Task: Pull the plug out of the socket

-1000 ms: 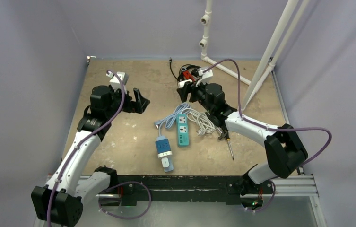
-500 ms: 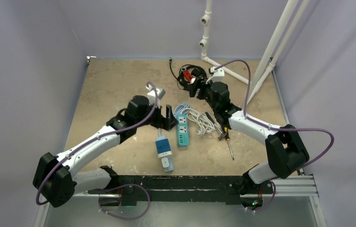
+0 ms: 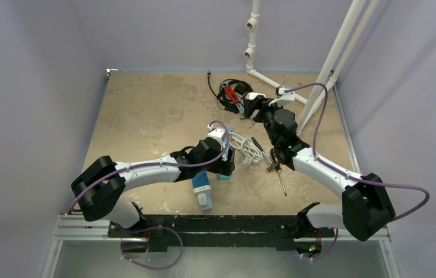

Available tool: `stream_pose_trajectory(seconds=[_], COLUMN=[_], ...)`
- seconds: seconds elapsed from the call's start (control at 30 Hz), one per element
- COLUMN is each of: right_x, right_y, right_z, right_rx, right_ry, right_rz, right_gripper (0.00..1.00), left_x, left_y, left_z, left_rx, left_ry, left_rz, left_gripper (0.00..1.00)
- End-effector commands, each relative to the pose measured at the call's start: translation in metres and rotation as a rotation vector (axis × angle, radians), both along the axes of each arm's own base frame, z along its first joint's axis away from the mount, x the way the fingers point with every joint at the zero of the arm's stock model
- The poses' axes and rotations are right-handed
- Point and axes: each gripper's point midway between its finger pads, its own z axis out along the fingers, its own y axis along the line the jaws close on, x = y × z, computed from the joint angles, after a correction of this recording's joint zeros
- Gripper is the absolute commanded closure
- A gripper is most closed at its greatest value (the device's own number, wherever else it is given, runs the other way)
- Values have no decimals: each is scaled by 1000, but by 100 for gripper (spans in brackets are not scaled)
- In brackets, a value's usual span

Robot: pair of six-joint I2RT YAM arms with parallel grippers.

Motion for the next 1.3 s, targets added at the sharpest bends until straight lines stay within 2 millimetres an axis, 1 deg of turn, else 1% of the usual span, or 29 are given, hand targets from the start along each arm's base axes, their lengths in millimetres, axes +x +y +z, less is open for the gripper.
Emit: stream_pose_trajectory(seconds=[0.0, 0.1, 0.17, 0.2, 0.23, 0.27, 0.37, 0.5, 0.6, 0.67, 0.7, 0.73, 0.8, 0.87, 0.93, 0.97, 1.03, 1.13, 1.27], right_x=[-5, -9, -12, -13, -13, -14, -14, -14, -15, -15, -15, -16, -17, -19, -21, -22, -25, -29, -37], right_y=[-8, -12, -15, -15, -16, -17, -19, -21, -23, -23, -23, -24, -26, -27, -30, -31, -34, -38, -41], right_z=[38, 42, 45, 45, 47, 47, 47, 48, 48, 49, 50, 50, 52, 53, 56, 58, 61, 66, 75], right_rx=[83, 94, 102, 105, 108, 110, 112, 115, 120, 122, 123, 124, 129, 132, 138, 142, 149, 160, 179], right_ry=[-115, -137, -153, -157, -163, -165, -167, -169, -173, -177, -178, -178, -183, -187, -195, -200, -211, -227, -255], right_rz=[-24, -34, -38, -39, -40, -45, -55, -61, -69, -71, -71, -72, -78, -82, -91, -94, -98, -103, -100], right_gripper=[100, 100, 100, 100, 100, 100, 100, 100, 100, 100, 100, 100, 100, 100, 100, 100, 100, 100, 100], left_x=[22, 22, 26, 29, 30, 31, 35, 34, 35, 33, 32, 31, 30, 30, 29, 29, 28, 27, 26], left_y=[-9, -22, -25, -23, -16, -15, -10, -6, 0, 2, 0, -1, -5, -12, -21, -25, -33, -38, -35], left_z=[3, -7, -11, -13, -19, -20, -27, -40, -44, -54, -59, -62, -62, -52, -37, -26, 3, 48, 111], left_rx=[-14, -2, 38, 83, 153, 193, 248, 286, 372, 406, 408, 402, 376, 321, 260, 223, 137, 13, -112], left_ry=[-74, -66, -84, -107, -118, -135, -152, -148, -168, -150, -139, -131, -126, -137, -141, -143, -158, -197, -277], left_rz=[123, 114, 121, 139, 155, 164, 190, 211, 241, 246, 239, 237, 243, 247, 239, 234, 224, 210, 186], left_gripper=[7, 7, 5, 3, 3, 3, 5, 18, 21, 25, 29, 36, 55, 73, 85, 91, 100, 100, 100])
